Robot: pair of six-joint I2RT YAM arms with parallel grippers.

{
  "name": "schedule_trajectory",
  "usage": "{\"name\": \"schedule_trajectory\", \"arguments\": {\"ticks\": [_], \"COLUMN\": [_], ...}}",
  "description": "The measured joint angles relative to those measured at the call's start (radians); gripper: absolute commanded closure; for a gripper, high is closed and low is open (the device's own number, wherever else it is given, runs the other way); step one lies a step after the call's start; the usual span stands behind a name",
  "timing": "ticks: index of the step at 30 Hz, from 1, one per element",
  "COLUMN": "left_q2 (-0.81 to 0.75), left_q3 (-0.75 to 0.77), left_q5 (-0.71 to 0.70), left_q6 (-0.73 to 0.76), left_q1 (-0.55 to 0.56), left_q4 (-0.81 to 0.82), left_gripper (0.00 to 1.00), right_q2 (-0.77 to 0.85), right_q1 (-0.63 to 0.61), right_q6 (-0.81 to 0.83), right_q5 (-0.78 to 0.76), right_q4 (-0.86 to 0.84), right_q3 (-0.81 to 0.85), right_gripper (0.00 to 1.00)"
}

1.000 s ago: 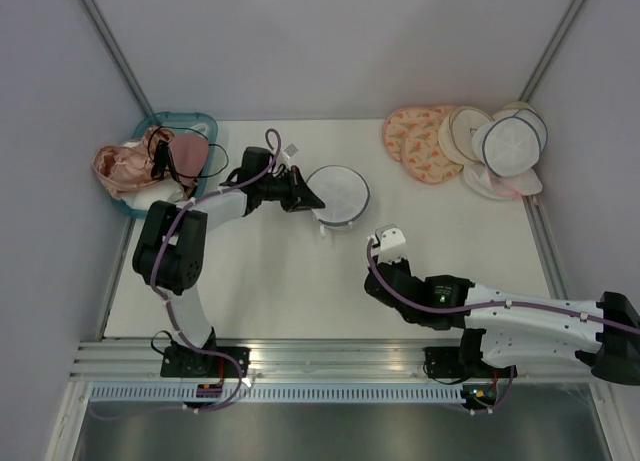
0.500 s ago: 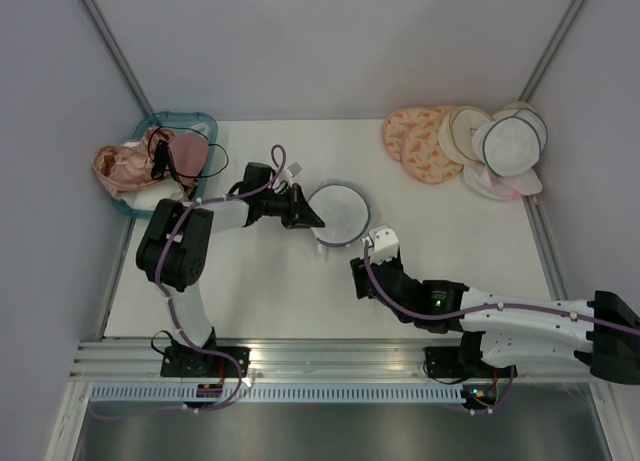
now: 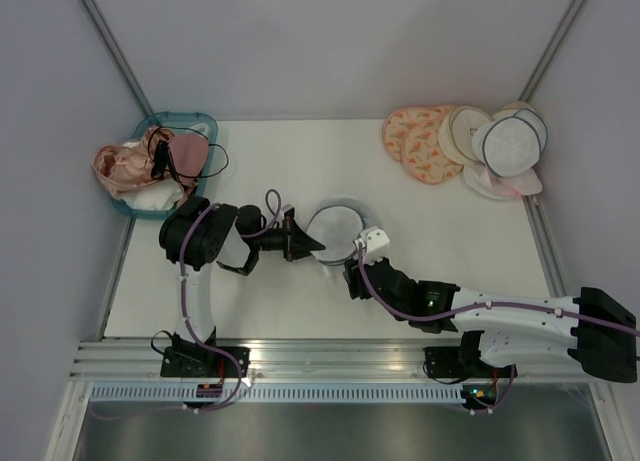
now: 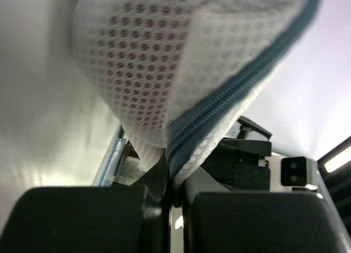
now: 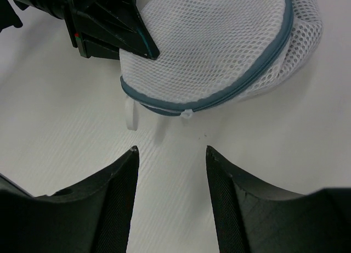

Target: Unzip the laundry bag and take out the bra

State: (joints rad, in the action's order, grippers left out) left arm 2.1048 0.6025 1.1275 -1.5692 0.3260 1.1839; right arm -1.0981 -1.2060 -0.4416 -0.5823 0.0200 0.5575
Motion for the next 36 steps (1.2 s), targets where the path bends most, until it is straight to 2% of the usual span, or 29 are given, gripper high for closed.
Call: {"name": "schedule_trajectory", "arguments": {"ticks": [6,17,23,24,26,27,31,36], "left_q2": [-0.034,-0.097,-0.115,-0.115,-0.116,-0.116,-0.116,-0.116], "left_q3": [-0.012,-0.06,-0.085,-0.085,-0.085,-0.085,-0.085,-0.077], "left_q5": [-0.001,0.0,0.0,0.0,0.0,0.0,0.0,0.002], "left_q6": [-0.128,-0.13,-0.109,-0.106,-0.098,-0.095,-0.077,-0.042], "left_q1": [0.01,0.029,0.03,0.031,0.031,0.032,0.032,0.036], "left_q4": [0.086,0.108,0.108,0.108,0.108,0.108,0.109,0.105], "left_gripper": [0.98,0.98,0.98,0.98,0.98,0.98,0.98,0.98], "right_q2": [0.029,-0.007,-0.048,-0.05,-0.048,-0.047,-0.016,0.041], "right_q1": [0.0,0.046,0.056,0.056,0.056,0.056,0.056,0.056], "right_q6": [0.002,0.034,0.047,0.048,0.049,0.048,0.046,0.031], "right_q5": [0.018,0.03,0.054,0.056,0.058,0.058,0.047,-0.002], "right_q4": [-0.005,-0.054,-0.082,-0.081,-0.082,-0.08,-0.04,0.087], "right_q3": [-0.019,-0.027,-0.009,-0.005,-0.002,-0.001,0.002,0.039], "right_gripper": [0.44,0.48,0.7,0.82,0.96,1.0,1.0,1.0]}}
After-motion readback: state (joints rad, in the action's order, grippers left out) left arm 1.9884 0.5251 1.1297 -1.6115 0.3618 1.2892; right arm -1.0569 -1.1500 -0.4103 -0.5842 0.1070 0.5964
